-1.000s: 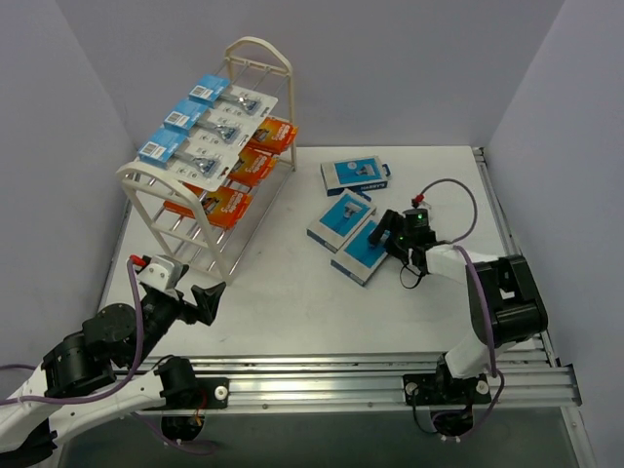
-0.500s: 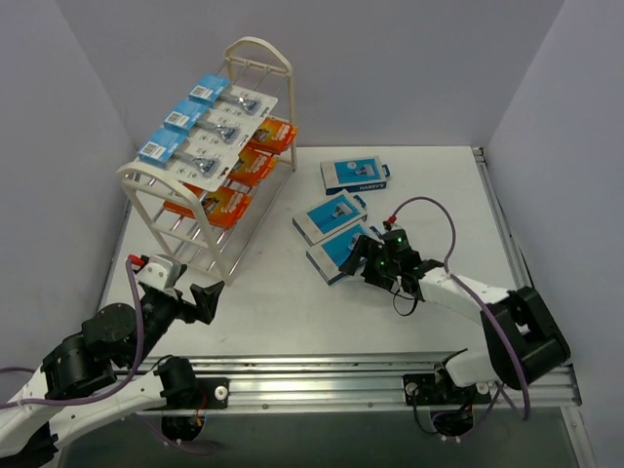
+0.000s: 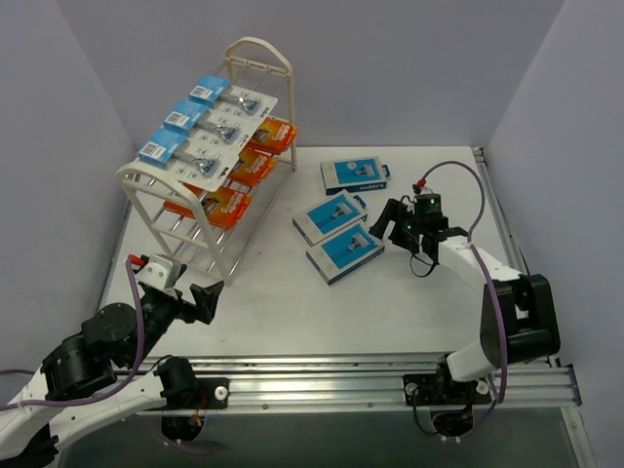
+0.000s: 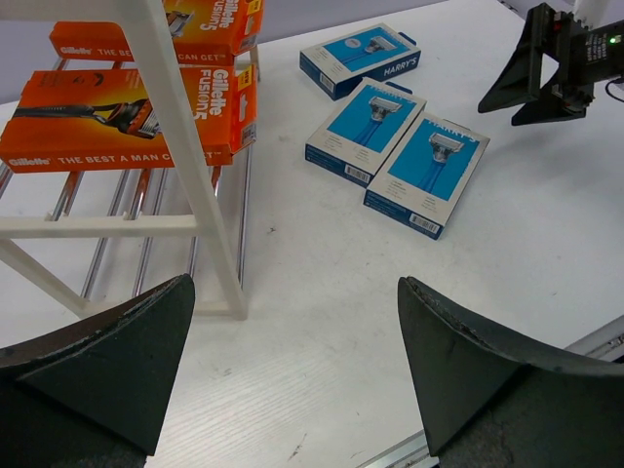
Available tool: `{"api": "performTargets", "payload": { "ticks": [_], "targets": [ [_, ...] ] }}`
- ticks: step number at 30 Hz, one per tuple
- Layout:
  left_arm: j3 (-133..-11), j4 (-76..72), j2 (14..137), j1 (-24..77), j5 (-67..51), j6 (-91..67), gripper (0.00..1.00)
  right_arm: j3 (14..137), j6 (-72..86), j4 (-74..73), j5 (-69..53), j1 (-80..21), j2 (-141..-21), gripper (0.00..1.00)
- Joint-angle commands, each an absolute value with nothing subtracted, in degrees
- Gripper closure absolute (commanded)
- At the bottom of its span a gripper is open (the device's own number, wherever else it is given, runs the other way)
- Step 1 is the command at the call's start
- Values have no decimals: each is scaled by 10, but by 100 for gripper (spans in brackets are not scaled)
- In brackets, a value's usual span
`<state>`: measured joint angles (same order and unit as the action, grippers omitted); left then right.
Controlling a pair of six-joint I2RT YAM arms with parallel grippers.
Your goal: Place and organize the shaving razors onto the shelf
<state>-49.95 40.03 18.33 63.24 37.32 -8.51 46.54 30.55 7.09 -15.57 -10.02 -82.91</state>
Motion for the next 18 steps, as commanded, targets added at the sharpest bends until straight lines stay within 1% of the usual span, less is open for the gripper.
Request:
{"api": "performTargets", "payload": {
  "ticks": [1,4,9,11,12,13,18],
  "targets": [
    [-503,387,182,627,369,-81,6,505,256,89,-183,-90,-890,21],
    [-502,386,185,626,367,-80,6,518,253,119,-219,-81,-943,23],
    [-502,386,195,625,367,-79,6,521,243,156,-234,-81,-997,25],
    [-503,386,199,625,367,-79,6,520,236,163,-244,-82,-1005,26],
    [-503,386,199,625,367,-79,6,519,235,166,-250,-83,-1009,29],
    [-503,386,200,624,367,-78,6,518,232,168,-257,-85,-1007,30],
    [-504,387,199,623,369,-78,6,484,234,178,-267,-105,-983,31]
  ]
}}
